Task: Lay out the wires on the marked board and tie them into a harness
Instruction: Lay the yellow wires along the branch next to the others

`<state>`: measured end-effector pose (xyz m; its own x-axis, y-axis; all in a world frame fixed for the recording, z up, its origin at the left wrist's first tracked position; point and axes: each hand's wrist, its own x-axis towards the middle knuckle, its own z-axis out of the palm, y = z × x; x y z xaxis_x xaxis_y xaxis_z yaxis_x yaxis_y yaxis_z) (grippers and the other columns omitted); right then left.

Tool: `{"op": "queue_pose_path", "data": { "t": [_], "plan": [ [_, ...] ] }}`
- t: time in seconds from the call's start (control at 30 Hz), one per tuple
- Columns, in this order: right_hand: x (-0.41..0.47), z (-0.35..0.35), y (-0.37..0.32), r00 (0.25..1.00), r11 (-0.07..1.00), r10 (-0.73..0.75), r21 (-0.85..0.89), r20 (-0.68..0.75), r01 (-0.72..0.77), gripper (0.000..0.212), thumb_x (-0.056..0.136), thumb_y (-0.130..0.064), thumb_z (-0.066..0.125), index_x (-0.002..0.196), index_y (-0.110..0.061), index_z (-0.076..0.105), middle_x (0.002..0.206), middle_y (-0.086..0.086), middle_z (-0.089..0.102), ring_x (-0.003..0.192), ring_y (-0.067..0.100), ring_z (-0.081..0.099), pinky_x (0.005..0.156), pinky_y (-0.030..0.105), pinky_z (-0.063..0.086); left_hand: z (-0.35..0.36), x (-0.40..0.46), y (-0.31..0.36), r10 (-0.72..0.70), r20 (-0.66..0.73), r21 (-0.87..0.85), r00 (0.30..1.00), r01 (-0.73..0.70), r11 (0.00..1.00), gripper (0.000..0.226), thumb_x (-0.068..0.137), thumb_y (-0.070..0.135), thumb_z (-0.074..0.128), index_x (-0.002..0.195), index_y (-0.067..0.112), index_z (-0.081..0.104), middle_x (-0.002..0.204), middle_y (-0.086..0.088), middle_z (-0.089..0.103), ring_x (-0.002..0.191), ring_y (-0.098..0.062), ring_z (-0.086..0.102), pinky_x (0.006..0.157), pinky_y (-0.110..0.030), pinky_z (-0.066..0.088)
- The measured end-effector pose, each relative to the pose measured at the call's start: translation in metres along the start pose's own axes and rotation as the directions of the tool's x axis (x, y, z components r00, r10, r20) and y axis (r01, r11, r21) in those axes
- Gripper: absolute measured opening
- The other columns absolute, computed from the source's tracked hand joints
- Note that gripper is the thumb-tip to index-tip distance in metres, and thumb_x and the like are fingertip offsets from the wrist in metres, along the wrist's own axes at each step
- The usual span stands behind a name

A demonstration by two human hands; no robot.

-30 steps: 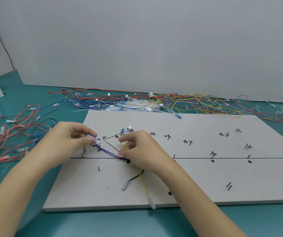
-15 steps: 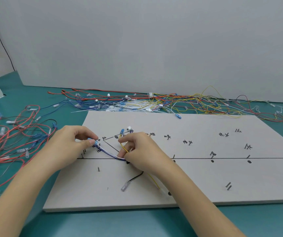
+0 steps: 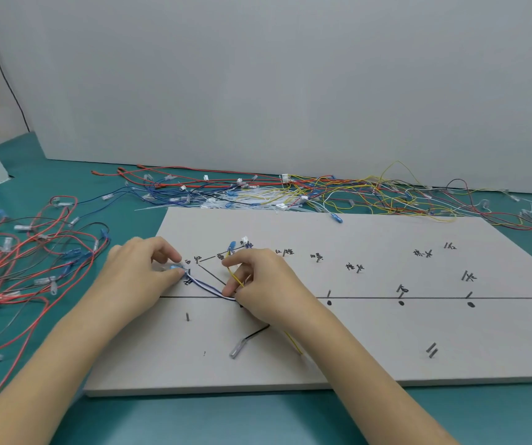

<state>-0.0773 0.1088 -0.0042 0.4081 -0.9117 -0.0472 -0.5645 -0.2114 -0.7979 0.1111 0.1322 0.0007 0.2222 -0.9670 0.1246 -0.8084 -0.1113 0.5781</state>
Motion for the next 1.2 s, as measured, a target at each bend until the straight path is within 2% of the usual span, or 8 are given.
{"op": "queue_pose_path", "data": {
  "t": [0.3, 0.43, 0.5, 0.57, 0.7, 0.9, 1.1, 1.2],
  "plan": [
    [-0.004, -0.005, -0.003, 0.999, 0.999, 0.027, 0.03, 0.033, -0.028, 0.052, 0.081, 0.006, 0.05, 0.129, -0.016, 0.053, 0.076, -0.011, 0.069, 0.076, 0.009, 0.056, 0.064, 0.022, 0.041, 0.003, -0.001, 0.002, 0.105, -0.076, -0.002, 0.992, -0.105, 0.994, 0.023, 0.082, 0.01, 0.068, 0.079, 0.032, 0.07, 0.088, 0.008, 0.056, 0.096, -0.024, 0.044, 0.076, -0.03, 0.028],
    [-0.007, -0.006, -0.005, 1.0, 1.0, 0.011, 0.009, 0.01, -0.011, 0.038, 0.085, -0.004, 0.059, 0.121, -0.016, 0.054, 0.093, -0.001, 0.073, 0.095, 0.02, 0.062, 0.082, 0.031, 0.051, 0.011, -0.006, 0.008, 0.353, -0.098, -0.036, 0.931, -0.357, 0.933, 0.029, 0.087, 0.002, 0.061, 0.096, 0.026, 0.074, 0.101, 0.012, 0.063, 0.1, -0.017, 0.045, 0.084, -0.025, 0.031],
    [-0.008, -0.007, -0.006, 1.0, 1.0, 0.0, -0.002, 0.01, 0.0, 0.031, 0.085, -0.003, 0.058, 0.114, -0.013, 0.059, 0.094, 0.004, 0.073, 0.094, 0.022, 0.064, 0.086, 0.034, 0.052, 0.017, -0.009, 0.01, 0.474, -0.04, 0.001, 0.88, -0.475, 0.88, 0.035, 0.089, -0.006, 0.056, 0.104, 0.021, 0.074, 0.106, 0.013, 0.065, 0.104, -0.018, 0.05, 0.089, -0.02, 0.032],
    [-0.009, -0.008, -0.007, 1.0, 1.0, -0.003, 0.02, 0.02, 0.003, 0.027, 0.084, -0.001, 0.056, 0.107, -0.012, 0.063, 0.094, 0.008, 0.073, 0.087, 0.022, 0.065, 0.083, 0.032, 0.052, 0.023, -0.011, 0.011, 0.525, 0.036, 0.02, 0.85, -0.526, 0.85, 0.041, 0.09, -0.009, 0.052, 0.112, 0.02, 0.071, 0.113, 0.016, 0.062, 0.113, -0.018, 0.051, 0.096, -0.026, 0.036],
    [-0.012, -0.01, -0.006, 0.999, 0.999, -0.007, 0.033, 0.032, 0.006, 0.028, 0.08, 0.004, 0.054, 0.102, -0.01, 0.064, 0.092, 0.007, 0.074, 0.075, 0.014, 0.059, 0.075, 0.028, 0.049, 0.032, -0.013, 0.01, 0.502, 0.157, 0.072, 0.851, -0.517, 0.853, 0.047, 0.095, 0.003, 0.044, 0.131, 0.031, 0.054, 0.133, 0.022, 0.05, 0.128, -0.005, 0.038, 0.101, -0.036, 0.036],
    [-0.016, -0.01, -0.005, 1.0, 0.998, -0.019, 0.054, -0.002, 0.019, 0.025, 0.08, 0.005, 0.053, 0.097, -0.013, 0.06, 0.087, 0.003, 0.074, 0.091, 0.021, 0.067, 0.085, 0.037, 0.054, 0.03, -0.015, 0.011, 0.487, 0.21, 0.082, 0.848, -0.511, 0.855, 0.038, 0.094, 0.031, 0.031, 0.12, 0.035, 0.06, 0.124, 0.032, 0.045, 0.125, 0.004, 0.032, 0.099, -0.034, 0.035],
    [-0.019, -0.025, -0.005, 0.999, 0.996, -0.004, 0.093, -0.04, 0.008, 0.014, 0.083, -0.002, 0.067, 0.09, -0.014, 0.069, 0.077, 0.006, 0.071, 0.069, 0.014, 0.063, 0.068, 0.026, 0.048, 0.029, -0.015, 0.012, 0.489, 0.14, 0.027, 0.861, -0.498, 0.867, 0.037, 0.093, 0.005, 0.055, 0.116, 0.03, 0.069, 0.118, 0.025, 0.059, 0.124, -0.007, 0.046, 0.099, -0.033, 0.036],
    [-0.022, -0.037, -0.004, 0.999, 0.989, 0.038, 0.143, -0.012, -0.036, 0.017, 0.079, -0.001, 0.072, 0.08, -0.018, 0.072, 0.073, 0.008, 0.07, 0.067, 0.013, 0.062, 0.067, 0.024, 0.047, 0.027, -0.017, 0.014, 0.487, 0.157, 0.031, 0.859, -0.497, 0.867, 0.039, 0.089, 0.01, 0.051, 0.115, 0.033, 0.069, 0.113, 0.03, 0.054, 0.119, -0.008, 0.049, 0.099, -0.038, 0.038]
  ]
}}
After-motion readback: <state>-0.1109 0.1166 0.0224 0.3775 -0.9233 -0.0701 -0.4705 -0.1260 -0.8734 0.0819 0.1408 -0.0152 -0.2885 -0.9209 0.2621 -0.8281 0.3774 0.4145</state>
